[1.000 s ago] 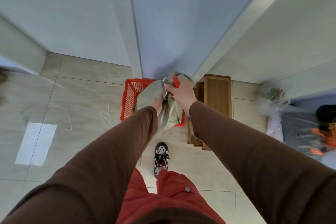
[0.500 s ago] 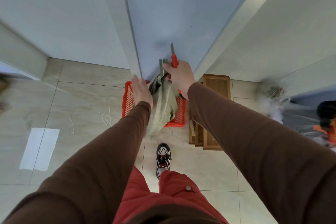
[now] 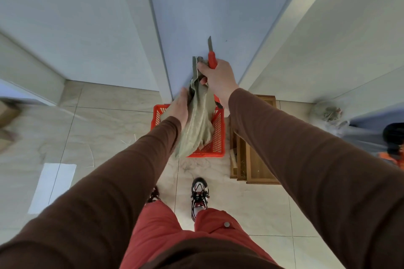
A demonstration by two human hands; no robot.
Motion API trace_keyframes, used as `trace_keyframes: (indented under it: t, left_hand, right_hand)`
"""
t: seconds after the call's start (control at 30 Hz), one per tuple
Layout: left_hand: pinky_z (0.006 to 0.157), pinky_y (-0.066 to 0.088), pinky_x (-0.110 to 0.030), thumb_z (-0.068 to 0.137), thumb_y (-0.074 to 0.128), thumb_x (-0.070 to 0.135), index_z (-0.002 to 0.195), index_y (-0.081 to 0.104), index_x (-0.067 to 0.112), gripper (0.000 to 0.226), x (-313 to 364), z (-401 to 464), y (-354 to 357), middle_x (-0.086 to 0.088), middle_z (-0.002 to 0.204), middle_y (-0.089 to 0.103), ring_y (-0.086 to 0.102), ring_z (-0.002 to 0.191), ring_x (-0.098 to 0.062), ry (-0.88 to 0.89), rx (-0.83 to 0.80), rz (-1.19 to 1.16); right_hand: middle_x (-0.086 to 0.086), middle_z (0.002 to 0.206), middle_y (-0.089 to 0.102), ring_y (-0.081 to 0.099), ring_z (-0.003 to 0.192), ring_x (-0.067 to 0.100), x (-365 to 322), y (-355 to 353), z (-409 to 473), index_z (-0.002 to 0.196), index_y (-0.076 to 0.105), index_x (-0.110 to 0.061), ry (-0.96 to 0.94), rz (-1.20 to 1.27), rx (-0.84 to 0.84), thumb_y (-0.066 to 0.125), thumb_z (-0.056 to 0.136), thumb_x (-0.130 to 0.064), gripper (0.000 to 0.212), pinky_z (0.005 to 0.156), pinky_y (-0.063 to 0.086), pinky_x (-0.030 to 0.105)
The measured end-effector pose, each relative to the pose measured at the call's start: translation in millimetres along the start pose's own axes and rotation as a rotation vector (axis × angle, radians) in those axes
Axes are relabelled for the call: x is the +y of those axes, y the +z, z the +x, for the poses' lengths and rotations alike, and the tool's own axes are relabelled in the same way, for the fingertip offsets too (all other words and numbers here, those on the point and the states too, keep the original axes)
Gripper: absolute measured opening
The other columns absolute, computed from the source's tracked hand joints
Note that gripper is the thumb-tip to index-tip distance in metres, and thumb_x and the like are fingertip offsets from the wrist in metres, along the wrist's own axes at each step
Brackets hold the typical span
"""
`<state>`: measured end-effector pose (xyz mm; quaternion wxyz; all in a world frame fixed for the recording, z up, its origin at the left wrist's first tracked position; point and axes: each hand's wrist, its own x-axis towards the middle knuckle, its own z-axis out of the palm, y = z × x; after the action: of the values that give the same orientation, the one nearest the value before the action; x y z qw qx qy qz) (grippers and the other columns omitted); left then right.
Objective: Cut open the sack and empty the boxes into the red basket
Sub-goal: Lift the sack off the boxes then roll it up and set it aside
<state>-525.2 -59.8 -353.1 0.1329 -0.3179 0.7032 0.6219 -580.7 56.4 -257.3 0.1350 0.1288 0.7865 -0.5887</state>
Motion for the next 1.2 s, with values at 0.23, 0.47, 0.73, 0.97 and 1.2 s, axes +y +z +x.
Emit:
trace_keyframes:
  t: [0.23, 0.47, 0.73, 0.97, 1.2]
  left_hand:
    - [0.124, 0.02, -0.037, 0.101, 0.021, 0.062, 0.157, 0.031, 0.024, 0.069, 26, -1, 0, -0.002, 0.165, 0.031, 0.033, 0.149, -0.019, 0.166, -0.022, -0.053]
    - [0.126, 0.021, -0.042, 0.093, 0.018, 0.073, 0.157, 0.031, 0.014, 0.087, 50, -14, -5, -0.01, 0.166, 0.025, 0.03, 0.15, -0.022, 0.194, -0.112, 0.011]
    - [0.089, 0.052, -0.012, 0.098, 0.022, 0.066, 0.144, 0.049, 0.018, 0.072, 67, -31, -2, -0.003, 0.148, 0.051, 0.062, 0.116, -0.012, 0.181, -0.078, 0.004]
    - [0.121, 0.029, -0.037, 0.086, 0.024, 0.078, 0.154, 0.039, 0.024, 0.089, 93, -40, -15, -0.002, 0.158, 0.043, 0.044, 0.141, -0.019, 0.193, -0.104, -0.038]
    - [0.112, 0.036, -0.028, 0.086, 0.024, 0.082, 0.15, 0.046, 0.021, 0.091, 123, -52, -26, -0.002, 0.154, 0.048, 0.049, 0.134, -0.019, 0.189, -0.06, -0.056]
  right_hand:
    - [-0.002, 0.061, 0.059, 0.055, 0.048, 0.008, -21, -10, -3, 0.082, 0.063, -0.018, -0.047, 0.041, 0.026, 0.065, 0.102, -0.025, 0.022, 0.058, 0.048, 0.027]
    - [-0.002, 0.061, 0.057, 0.054, 0.05, 0.01, -43, -22, -12, 0.079, 0.062, -0.019, -0.128, 0.095, 0.065, 0.065, 0.102, -0.023, 0.024, 0.06, 0.047, 0.029]
    - [-0.002, 0.058, 0.055, 0.05, 0.041, 0.005, -88, -36, -14, 0.079, 0.061, -0.016, -0.198, 0.112, 0.029, 0.064, 0.103, -0.022, 0.025, 0.045, 0.041, 0.016]
    - [0.0, 0.062, 0.055, 0.051, 0.044, 0.006, -110, -41, -22, 0.084, 0.06, -0.012, -0.266, 0.256, 0.004, 0.064, 0.104, -0.017, 0.021, 0.048, 0.044, 0.019]
    - [-0.001, 0.061, 0.054, 0.05, 0.045, 0.005, -146, -49, -33, 0.083, 0.058, -0.013, -0.37, 0.281, -0.037, 0.062, 0.105, -0.017, 0.022, 0.049, 0.043, 0.019]
